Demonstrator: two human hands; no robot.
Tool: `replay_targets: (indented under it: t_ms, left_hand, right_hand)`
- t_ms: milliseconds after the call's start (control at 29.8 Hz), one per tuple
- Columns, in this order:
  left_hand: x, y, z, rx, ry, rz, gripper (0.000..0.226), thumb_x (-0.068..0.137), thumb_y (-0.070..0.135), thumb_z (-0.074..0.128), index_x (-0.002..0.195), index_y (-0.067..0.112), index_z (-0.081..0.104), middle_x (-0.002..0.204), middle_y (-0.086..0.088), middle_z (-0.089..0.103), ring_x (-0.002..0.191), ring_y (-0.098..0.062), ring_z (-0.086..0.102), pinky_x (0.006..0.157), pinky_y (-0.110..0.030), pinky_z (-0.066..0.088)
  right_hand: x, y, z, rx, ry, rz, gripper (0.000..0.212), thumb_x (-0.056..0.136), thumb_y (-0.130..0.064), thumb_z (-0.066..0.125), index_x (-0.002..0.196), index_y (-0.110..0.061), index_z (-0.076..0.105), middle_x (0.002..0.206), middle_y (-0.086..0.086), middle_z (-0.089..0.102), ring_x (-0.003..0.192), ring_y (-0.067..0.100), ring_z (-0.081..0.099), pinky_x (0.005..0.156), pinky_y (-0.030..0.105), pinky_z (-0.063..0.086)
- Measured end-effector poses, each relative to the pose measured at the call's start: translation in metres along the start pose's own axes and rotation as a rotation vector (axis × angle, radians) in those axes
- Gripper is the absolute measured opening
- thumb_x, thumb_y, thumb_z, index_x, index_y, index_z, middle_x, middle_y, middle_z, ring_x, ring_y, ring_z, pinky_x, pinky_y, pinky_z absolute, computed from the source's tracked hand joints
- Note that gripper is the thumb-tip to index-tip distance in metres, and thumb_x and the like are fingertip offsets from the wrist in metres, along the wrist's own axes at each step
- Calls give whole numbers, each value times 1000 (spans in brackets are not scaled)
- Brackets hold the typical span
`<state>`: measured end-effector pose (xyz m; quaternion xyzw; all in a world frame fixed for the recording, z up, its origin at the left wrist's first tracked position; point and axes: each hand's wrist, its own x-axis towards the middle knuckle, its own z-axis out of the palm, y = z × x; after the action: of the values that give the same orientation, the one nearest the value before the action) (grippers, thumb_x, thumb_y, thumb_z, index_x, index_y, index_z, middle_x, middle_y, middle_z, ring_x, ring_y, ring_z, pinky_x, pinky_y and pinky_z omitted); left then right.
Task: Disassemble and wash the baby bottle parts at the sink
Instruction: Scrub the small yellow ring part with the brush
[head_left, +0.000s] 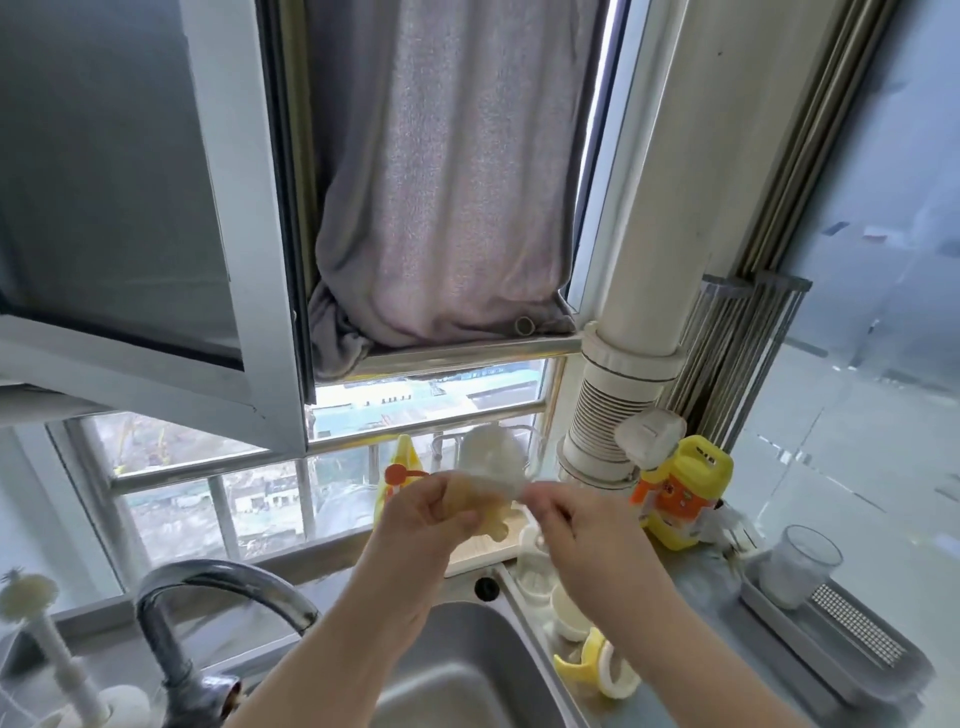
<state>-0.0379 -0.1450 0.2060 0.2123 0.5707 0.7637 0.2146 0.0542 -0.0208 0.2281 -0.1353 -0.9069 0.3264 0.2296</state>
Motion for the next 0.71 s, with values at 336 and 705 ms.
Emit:
replay_targets:
  t_ms: [336,705]
  left_hand:
    - [0,16,20,-234,16,5,25,75,-13,59,98,-4,62,94,-21,68,88,-28,65,78,-31,55]
    - [9,38,38,-522,-33,-94,19,88,-8,45,101,-8,59,92,-18,70,81,-22,70,64,-27,58]
  right_hand:
    - [-4,10,-24,22,111,-84,24,95,-28,50,88,-23,71,58,2,60,57,15,52,52,26,37]
    - [6,23,-60,-5,87,-137,26,93,-34,49,99,-22,72,73,6,68,70,17,58,59,27,43]
